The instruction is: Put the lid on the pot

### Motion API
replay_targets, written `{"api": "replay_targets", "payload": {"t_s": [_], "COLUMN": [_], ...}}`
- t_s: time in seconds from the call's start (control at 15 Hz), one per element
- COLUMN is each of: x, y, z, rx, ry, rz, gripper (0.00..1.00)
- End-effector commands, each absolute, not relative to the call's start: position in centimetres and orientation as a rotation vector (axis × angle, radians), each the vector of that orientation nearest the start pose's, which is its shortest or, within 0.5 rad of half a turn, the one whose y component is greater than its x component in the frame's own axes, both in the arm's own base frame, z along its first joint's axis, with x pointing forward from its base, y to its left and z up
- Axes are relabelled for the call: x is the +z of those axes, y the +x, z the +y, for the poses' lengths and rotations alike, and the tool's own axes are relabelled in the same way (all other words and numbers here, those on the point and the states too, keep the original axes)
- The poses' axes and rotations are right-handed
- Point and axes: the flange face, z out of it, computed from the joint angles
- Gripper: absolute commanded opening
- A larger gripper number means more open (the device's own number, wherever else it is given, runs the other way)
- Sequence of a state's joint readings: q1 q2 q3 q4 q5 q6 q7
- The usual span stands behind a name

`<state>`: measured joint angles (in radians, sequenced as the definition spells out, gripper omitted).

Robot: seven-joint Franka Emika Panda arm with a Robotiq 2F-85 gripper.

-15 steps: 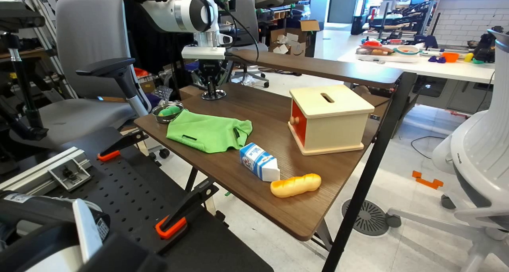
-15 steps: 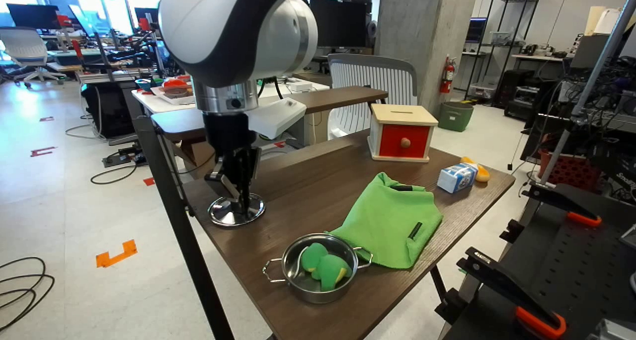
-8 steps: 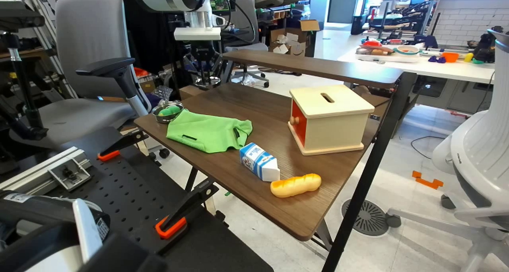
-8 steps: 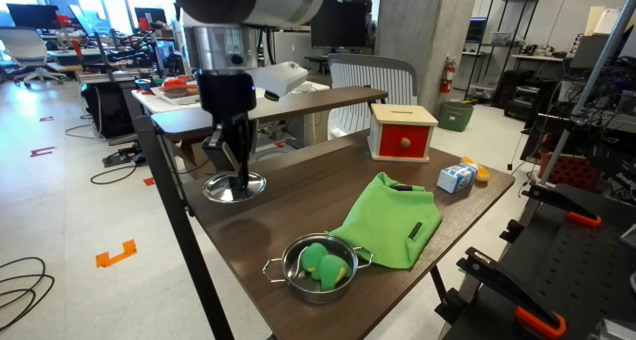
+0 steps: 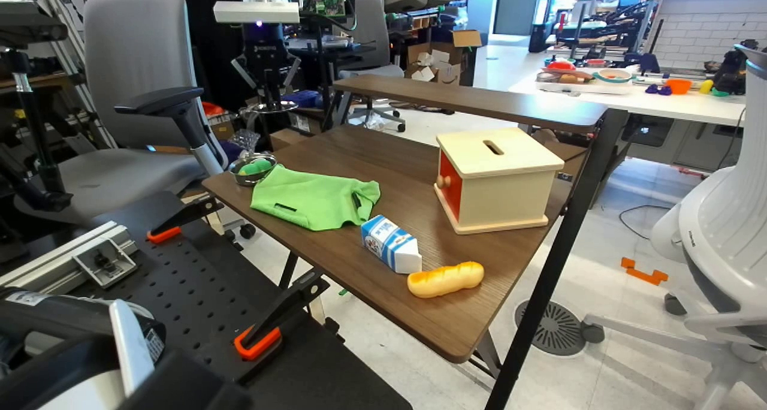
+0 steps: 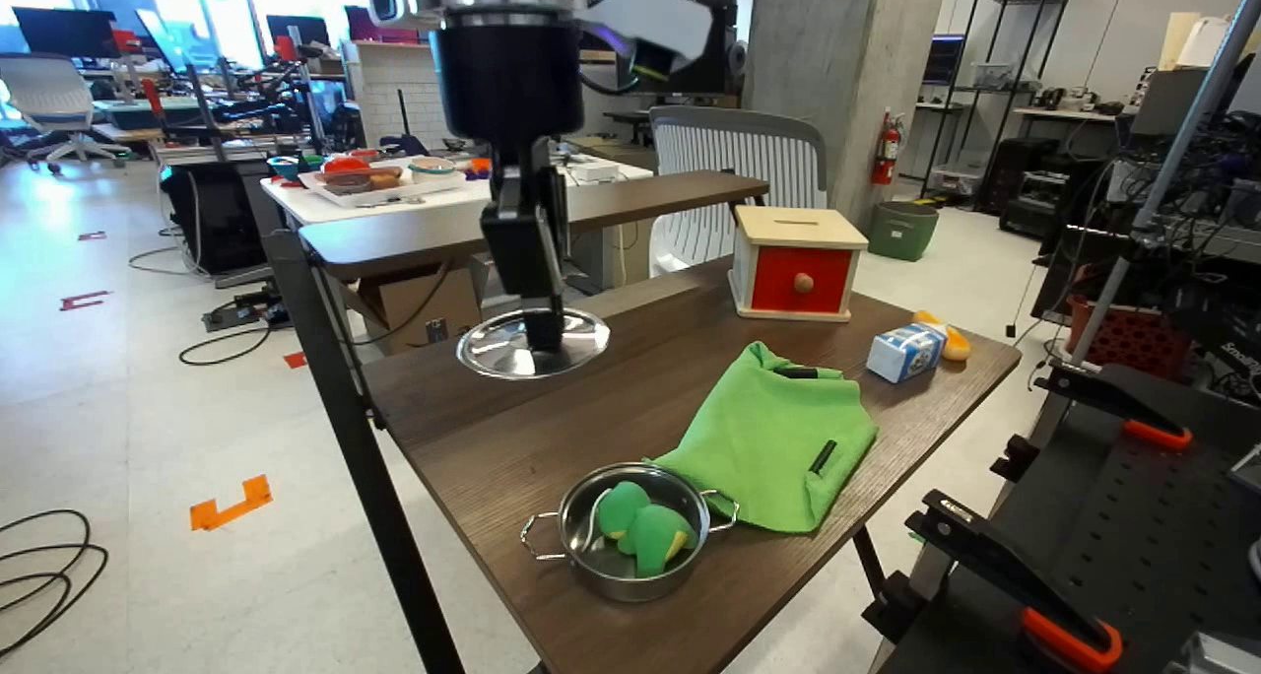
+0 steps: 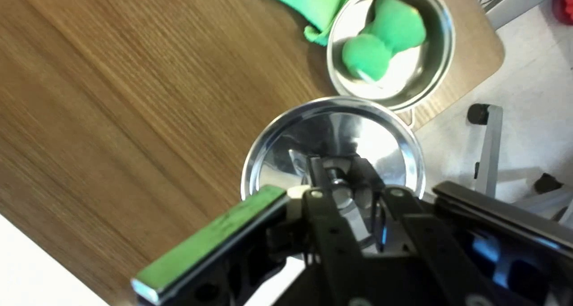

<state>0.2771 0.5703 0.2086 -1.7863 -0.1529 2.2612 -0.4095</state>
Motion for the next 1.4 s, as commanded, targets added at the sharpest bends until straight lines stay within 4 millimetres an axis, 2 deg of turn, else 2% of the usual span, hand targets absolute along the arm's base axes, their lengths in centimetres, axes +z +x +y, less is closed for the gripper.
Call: {"api": "replay_targets", "payload": {"t_s": [0.0, 0.27, 0.53, 0.73, 1.07, 1.33], "x": [23.9, 21.8, 19.4, 18.2, 17.6, 16.4], "y": [52.1, 47.5, 45.6, 45.4, 46.6, 47.2], "z": [26.8, 24.8, 23.7, 23.6, 23.8, 24.5], "rx": [0.189, 0.258, 0.279, 0.248, 0.111, 0.066], "ry": [-2.764, -2.770, -2.787, -2.794, -2.828, -2.813], "rz": [-1.510, -1.491, -1.471, -1.440, -1.352, -1.327], "gripper": [0.05, 0.05, 0.05, 0.05, 0.05, 0.05]}}
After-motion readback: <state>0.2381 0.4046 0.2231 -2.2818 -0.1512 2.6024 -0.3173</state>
